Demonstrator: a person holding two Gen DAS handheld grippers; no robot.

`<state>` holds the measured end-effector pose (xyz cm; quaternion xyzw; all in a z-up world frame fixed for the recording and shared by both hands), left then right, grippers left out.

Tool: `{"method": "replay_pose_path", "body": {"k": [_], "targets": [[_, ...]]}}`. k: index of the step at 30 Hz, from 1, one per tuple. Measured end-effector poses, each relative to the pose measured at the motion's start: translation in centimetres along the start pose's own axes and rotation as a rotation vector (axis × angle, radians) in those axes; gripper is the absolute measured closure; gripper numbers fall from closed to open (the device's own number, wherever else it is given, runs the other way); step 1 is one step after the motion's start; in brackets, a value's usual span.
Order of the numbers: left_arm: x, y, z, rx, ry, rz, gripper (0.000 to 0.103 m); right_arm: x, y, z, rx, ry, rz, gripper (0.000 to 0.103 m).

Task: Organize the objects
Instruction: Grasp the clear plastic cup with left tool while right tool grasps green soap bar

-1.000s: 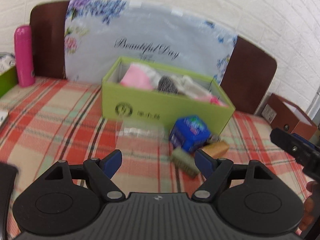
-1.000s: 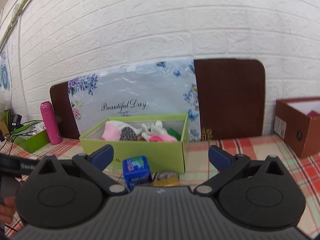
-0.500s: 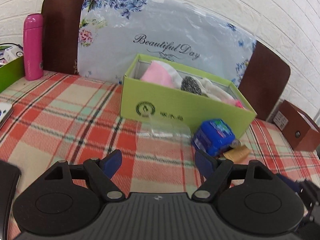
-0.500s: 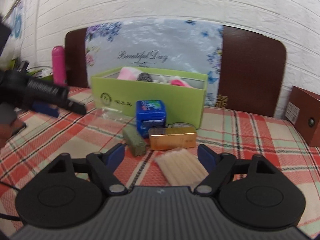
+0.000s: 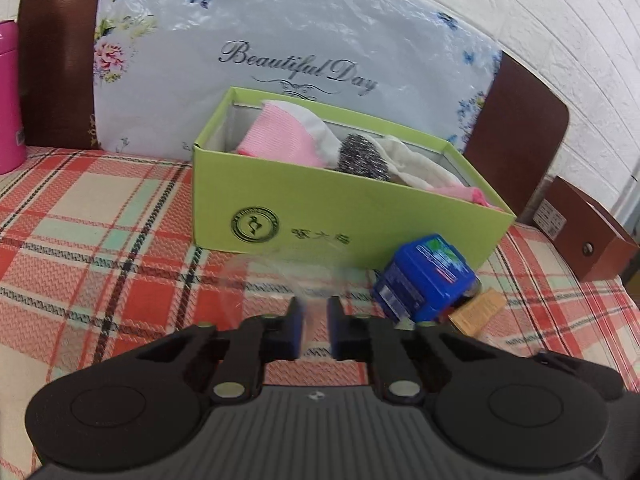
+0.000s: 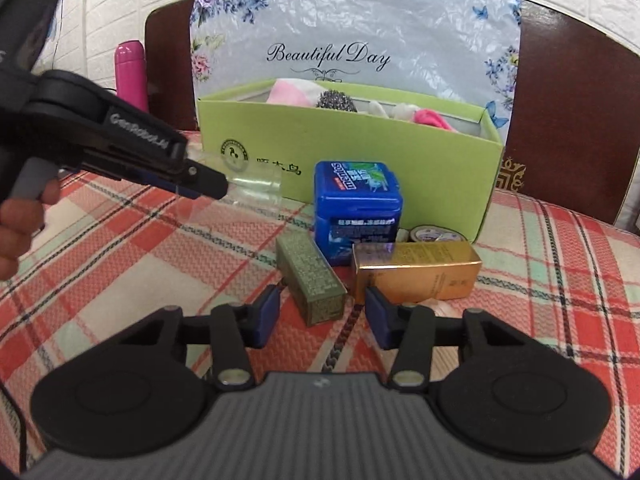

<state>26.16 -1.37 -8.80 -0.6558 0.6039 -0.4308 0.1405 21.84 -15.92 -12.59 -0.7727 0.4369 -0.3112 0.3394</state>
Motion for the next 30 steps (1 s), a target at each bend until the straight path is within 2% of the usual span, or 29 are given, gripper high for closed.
{"method": "replay_pose_path", "body": {"k": [1, 6, 10, 12, 15, 17, 19, 21, 24, 27, 30], "targets": [[0.3, 0.4, -0.4, 0.002, 0.004, 0.01, 0.096, -0.1, 0.1, 0.1, -0.005, -0.005, -0.004, 0.077], [1.8, 2.1, -2.3, 0.014, 0.018, 0.028, 0.097, -0.6, 0.5, -1.8, 0.013, 0.001, -0.016, 0.08], [2.6, 3.8, -3.8, 0.022, 0.035, 0.012, 0.097, -0.5, 1.8, -4.7, -0.002, -0.011, 0.032, 0.08], [2.3, 4.1, -4.1, 0.042, 0.005, -0.006, 0.096, -0.7, 2.7, -6.2, -0.014, -0.027, 0.049, 0.081], [1.0, 3.3, -3.8, 0.099, -0.083, -0.044, 0.092, -1.3, 4.0, -7.5, -0.029, -0.056, 0.052, 0.081], [0.6, 2.6, -3.4, 0.108, -0.09, -0.069, 0.073, -1.5, 4.2, -7.8, -0.03, -0.052, 0.05, 0.08], [0.3, 1.8, -2.8, 0.119, -0.1, -0.074, 0.061, -1.4, 4.3, -7.7, -0.026, -0.043, 0.069, 0.08], [-0.2, 1.0, -2.2, 0.143, -0.135, -0.072, 0.055, -1.4, 4.0, -7.6, -0.019, -0.043, 0.087, 0.08], [-0.3, 0.0, -0.9, 0.145, -0.115, -0.09, 0.055, -1.7, 3.8, -7.6, -0.009, -0.04, 0.082, 0.076], [-0.7, -0.5, 0.5, 0.13, -0.126, -0.087, 0.058, -1.9, 3.8, -7.5, -0.017, -0.041, 0.074, 0.076], [-1.0, -0.5, 1.3, 0.104, -0.111, -0.077, 0.078, -1.9, 3.8, -7.4, -0.022, -0.04, 0.078, 0.076]]}}
Point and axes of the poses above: each gripper's, at about its wrist camera, not at the fingertips, and z roughly the way its jaws point, x to its right, y to its underside, the point moved 10 cm from there along z, roughly the way its jaws point, and after that the axes turned 11 degrees about -z, right-handed, at the moved point
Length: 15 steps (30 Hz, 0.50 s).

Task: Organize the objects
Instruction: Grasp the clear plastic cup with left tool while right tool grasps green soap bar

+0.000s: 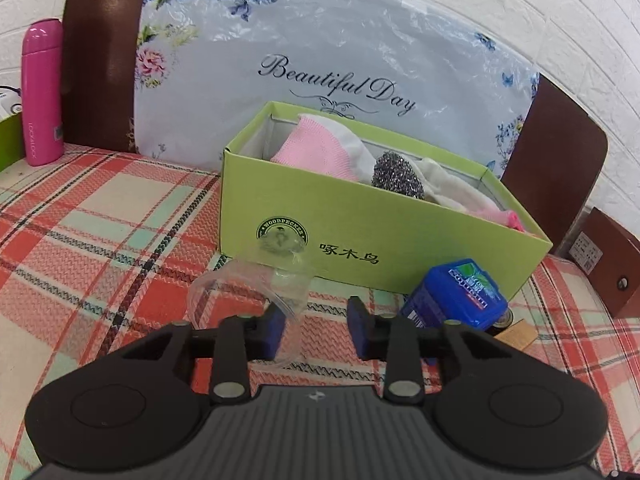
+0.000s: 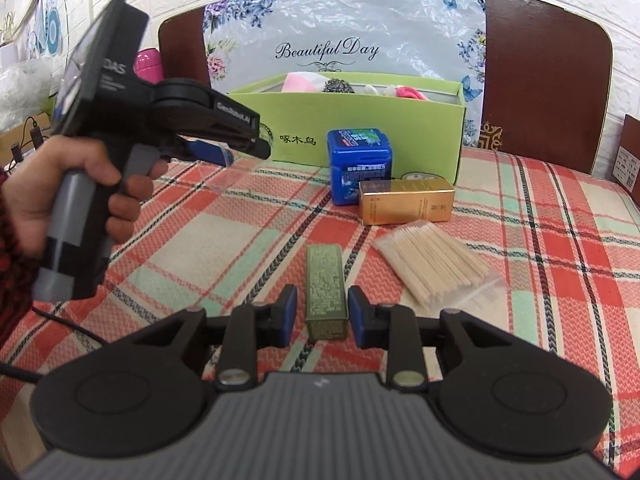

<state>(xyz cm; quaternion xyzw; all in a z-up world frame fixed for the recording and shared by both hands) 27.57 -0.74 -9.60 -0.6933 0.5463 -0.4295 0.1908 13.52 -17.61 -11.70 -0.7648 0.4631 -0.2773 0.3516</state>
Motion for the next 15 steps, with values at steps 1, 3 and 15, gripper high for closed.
{"method": "replay_pose_path", "body": {"k": [1, 3, 15], "targets": [[-0.1, 0.2, 0.1, -0.018, 0.008, 0.004, 0.099, 0.0, 0.0, 0.1, -0.003, 0.001, 0.001, 0.076], [-0.1, 0.7, -0.3, -0.056, 0.034, 0.004, 0.1, 0.1, 0.1, 0.3, -0.011, 0.002, -0.001, 0.076], [1.7, 4.1, -4.2, -0.083, 0.097, 0.096, 0.1, 0.4, -0.2, 1.8, -0.022, 0.007, 0.001, 0.076]]}}
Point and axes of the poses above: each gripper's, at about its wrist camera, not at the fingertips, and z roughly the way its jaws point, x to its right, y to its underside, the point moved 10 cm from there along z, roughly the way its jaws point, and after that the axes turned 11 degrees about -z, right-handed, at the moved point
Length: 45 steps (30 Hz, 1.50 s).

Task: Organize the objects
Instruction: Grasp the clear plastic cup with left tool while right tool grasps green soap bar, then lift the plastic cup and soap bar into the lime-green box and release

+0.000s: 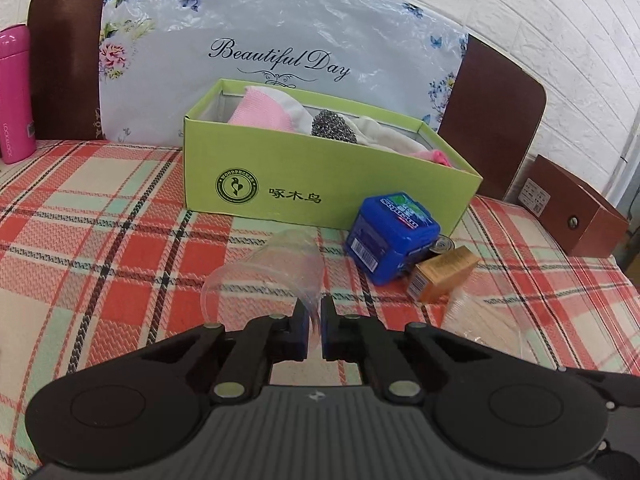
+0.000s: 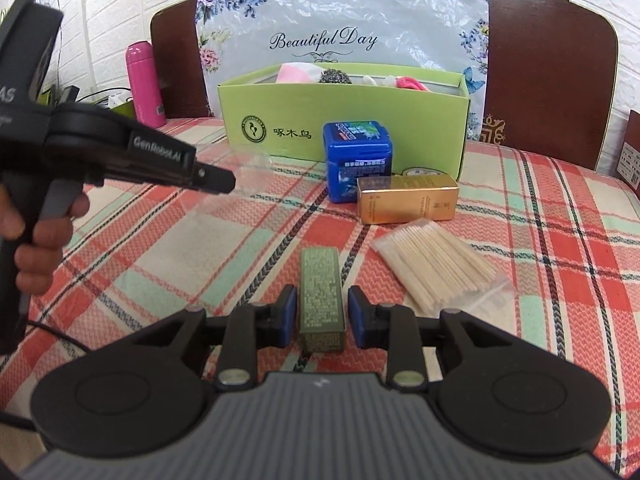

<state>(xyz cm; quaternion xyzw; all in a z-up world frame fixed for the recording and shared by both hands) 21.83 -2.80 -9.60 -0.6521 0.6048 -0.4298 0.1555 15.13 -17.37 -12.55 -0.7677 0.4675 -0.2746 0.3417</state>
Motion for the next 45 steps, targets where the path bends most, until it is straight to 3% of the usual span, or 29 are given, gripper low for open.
{"method": "replay_pose_path", "body": {"k": [8, 15, 22, 29, 37, 45], "targets": [[-0.3, 0.0, 0.2, -0.003, -0.01, -0.028, 0.098, -0.2, 0.0, 0.8, -0.008, -0.002, -0.009, 0.078], [0.8, -0.5, -1.2, 0.007, 0.033, -0.006, 0.1, -0.4, -0.8, 0.1, 0.014, -0.01, -0.013, 0.081], [3.2, -5.1, -4.1, 0.116, 0.107, 0.037, 0.1, 1.4, -5.9, -2.0, 0.147, 0.016, -0.023, 0.081], [4.8, -10.6, -4.6, 0.196, 0.142, 0.087, 0.1, 4.0, -12.1, -3.0, 0.274, 0.063, -0.055, 0.081], [4.3, -16.6, -0.2, 0.175, 0.178, 0.017, 0.1, 7.2, -18.1, 0.2, 0.331, 0.095, -0.043, 0.081], [2.8, -19.1, 5.5, 0.114, 0.149, -0.006, 0.1, 9.4, -21.1, 6.7, 0.311, 0.105, -0.017, 0.081]]}}
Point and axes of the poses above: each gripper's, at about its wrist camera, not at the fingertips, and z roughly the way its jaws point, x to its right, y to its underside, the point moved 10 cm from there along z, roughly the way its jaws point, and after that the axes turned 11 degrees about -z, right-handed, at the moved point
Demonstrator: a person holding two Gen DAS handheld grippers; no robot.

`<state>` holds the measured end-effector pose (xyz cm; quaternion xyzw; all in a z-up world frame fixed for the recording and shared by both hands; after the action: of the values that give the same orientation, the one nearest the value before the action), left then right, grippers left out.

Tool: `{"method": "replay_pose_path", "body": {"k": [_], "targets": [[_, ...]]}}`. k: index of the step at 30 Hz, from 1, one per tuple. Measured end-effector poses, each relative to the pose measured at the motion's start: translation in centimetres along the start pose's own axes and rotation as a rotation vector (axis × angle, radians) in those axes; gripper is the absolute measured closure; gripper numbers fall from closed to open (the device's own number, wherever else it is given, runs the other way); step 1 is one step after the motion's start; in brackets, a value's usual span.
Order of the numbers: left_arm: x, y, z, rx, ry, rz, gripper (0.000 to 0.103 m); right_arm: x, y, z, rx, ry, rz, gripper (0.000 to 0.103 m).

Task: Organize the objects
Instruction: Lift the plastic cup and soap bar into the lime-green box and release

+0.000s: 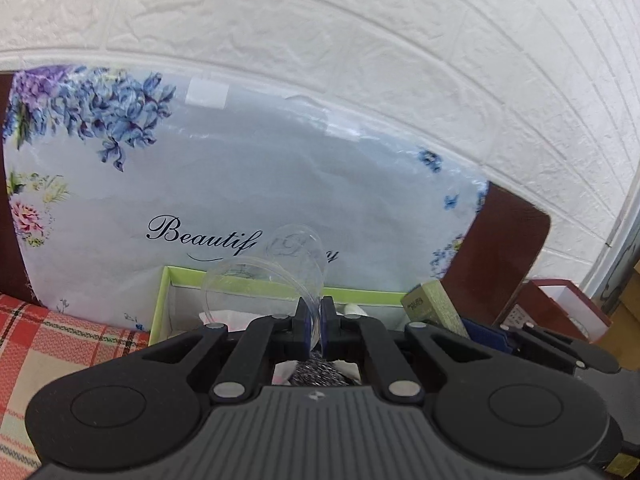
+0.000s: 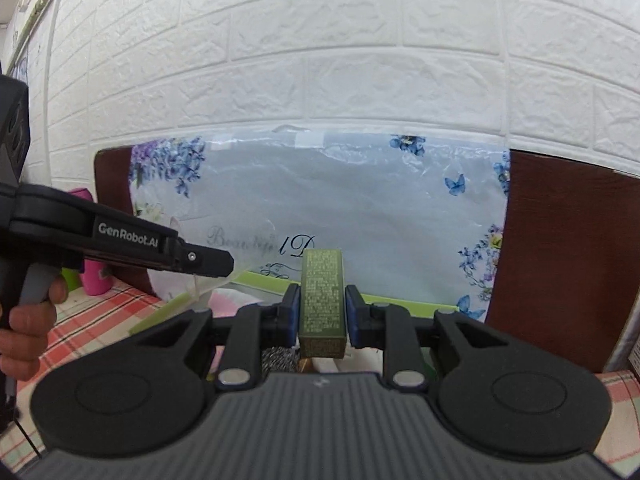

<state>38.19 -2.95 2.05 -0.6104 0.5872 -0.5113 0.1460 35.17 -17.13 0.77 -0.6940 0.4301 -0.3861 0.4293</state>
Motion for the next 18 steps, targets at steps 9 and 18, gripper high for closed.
{"method": "replay_pose_path", "body": {"k": [9, 18], "targets": [[-4.3, 2.7, 3.7, -0.107, -0.107, -0.022, 0.037, 0.1, 3.5, 6.4, -0.092, 0.013, -0.02, 0.032], [-2.7, 3.5, -2.5, -0.022, -0.054, -0.018, 0.026, 0.5, 3.0, 0.4, 0.011, 0.042, 0.008, 0.01]]}}
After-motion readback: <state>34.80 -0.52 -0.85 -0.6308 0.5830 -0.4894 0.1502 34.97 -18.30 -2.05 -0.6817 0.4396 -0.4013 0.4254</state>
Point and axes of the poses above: each gripper's, at about its wrist camera, not at the fingertips, and z roughly the way its jaws point, x to its right, y to its underside, the point moved 10 cm from there along z, roughly the way its jaws point, and after that the axes turned 11 degrees about -z, right-handed, at the moved point
